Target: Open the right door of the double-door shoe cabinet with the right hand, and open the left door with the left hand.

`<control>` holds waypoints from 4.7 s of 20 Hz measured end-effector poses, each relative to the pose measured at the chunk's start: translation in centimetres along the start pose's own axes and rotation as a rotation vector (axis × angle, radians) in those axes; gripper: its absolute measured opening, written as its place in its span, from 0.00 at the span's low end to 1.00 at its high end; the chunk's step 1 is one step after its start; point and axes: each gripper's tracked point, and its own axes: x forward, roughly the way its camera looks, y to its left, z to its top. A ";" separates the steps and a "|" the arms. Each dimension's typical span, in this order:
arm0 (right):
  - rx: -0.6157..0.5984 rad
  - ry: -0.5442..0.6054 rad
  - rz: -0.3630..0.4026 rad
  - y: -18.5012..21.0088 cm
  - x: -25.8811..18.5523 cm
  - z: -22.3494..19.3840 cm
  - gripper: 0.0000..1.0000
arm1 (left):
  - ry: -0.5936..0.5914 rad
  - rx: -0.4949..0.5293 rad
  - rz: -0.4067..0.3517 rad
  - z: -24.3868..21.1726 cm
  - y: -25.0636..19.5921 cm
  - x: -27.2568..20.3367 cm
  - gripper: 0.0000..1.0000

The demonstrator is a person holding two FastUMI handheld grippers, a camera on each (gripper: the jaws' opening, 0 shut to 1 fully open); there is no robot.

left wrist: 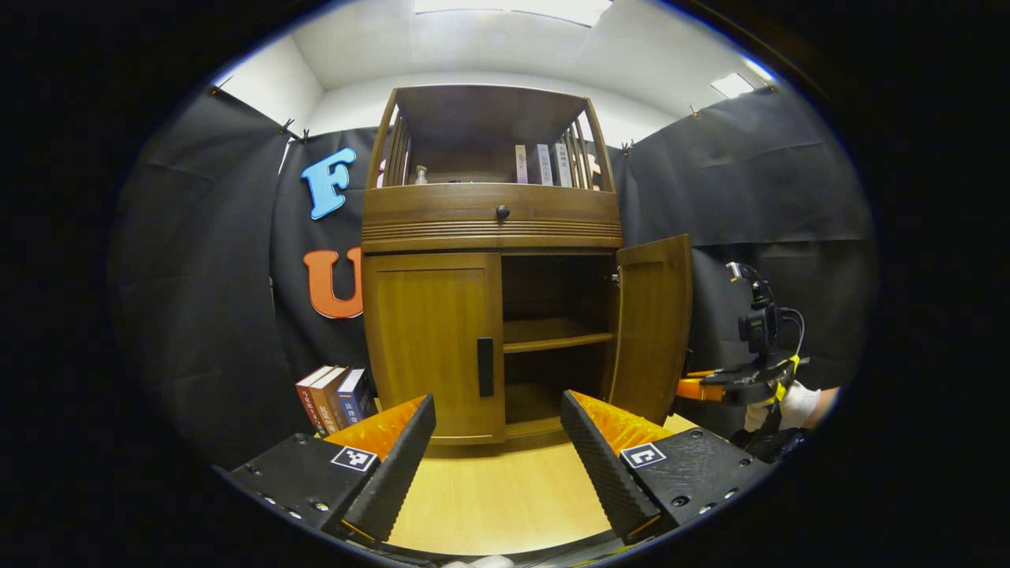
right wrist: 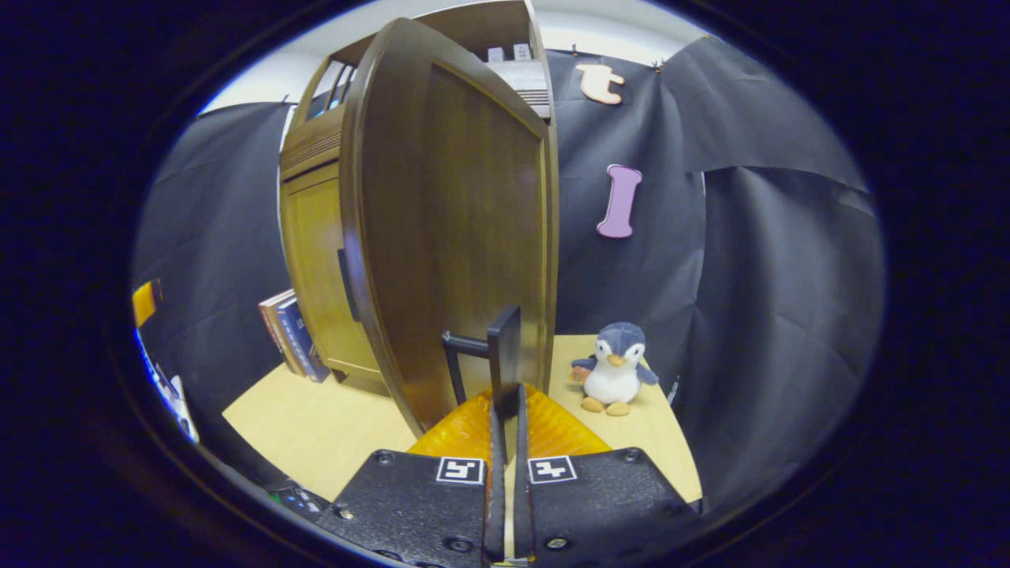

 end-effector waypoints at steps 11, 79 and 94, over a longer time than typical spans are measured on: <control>-0.066 0.002 0.220 -5.4 -0.5 0.2 0.07 | 0.004 0.014 0.156 0.1 -9.7 -1.8 0.96; 0.073 -0.091 -0.400 6.2 -9.9 6.7 0.99 | 0.048 -0.055 -0.012 -10.0 3.7 32.6 0.69; 0.057 -0.086 -0.325 8.0 -10.1 6.1 0.99 | 0.053 -0.049 -0.095 -10.3 4.2 27.8 0.26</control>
